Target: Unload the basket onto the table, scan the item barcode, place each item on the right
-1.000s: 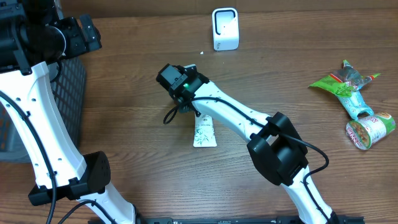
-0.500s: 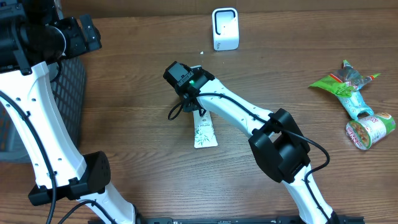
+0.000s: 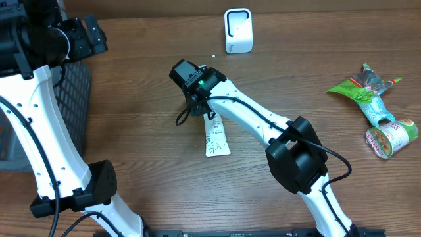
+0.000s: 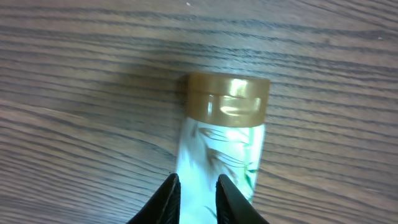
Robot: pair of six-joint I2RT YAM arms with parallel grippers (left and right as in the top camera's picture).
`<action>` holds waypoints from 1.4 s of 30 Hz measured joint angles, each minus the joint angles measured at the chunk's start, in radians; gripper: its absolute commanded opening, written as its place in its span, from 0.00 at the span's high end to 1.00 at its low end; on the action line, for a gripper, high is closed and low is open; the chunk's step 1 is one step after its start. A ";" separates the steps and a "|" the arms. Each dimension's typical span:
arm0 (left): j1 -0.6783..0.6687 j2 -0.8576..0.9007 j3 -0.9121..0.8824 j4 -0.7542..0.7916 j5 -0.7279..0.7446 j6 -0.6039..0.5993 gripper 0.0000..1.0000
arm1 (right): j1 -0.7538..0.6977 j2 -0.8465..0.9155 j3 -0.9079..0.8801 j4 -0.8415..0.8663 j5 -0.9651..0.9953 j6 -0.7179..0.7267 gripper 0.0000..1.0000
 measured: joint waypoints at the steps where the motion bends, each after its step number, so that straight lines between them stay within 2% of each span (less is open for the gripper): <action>1: 0.000 0.000 0.000 0.000 0.000 0.000 0.00 | 0.000 0.000 0.000 0.008 -0.006 -0.001 0.80; 12: 0.000 0.000 0.000 0.000 0.000 0.000 0.00 | -0.021 0.000 -0.027 0.024 -0.021 -0.002 0.80; 19: 0.000 0.000 0.000 0.000 0.000 0.000 0.00 | -0.046 0.000 -0.027 0.020 -0.021 -0.023 0.96; 30: 0.000 0.000 0.000 0.000 0.000 0.000 0.00 | -0.048 0.000 -0.031 0.020 -0.021 -0.043 0.96; 42: 0.000 0.000 0.000 0.000 0.000 0.000 0.00 | -0.054 -0.025 -0.119 0.094 -0.076 -0.050 0.96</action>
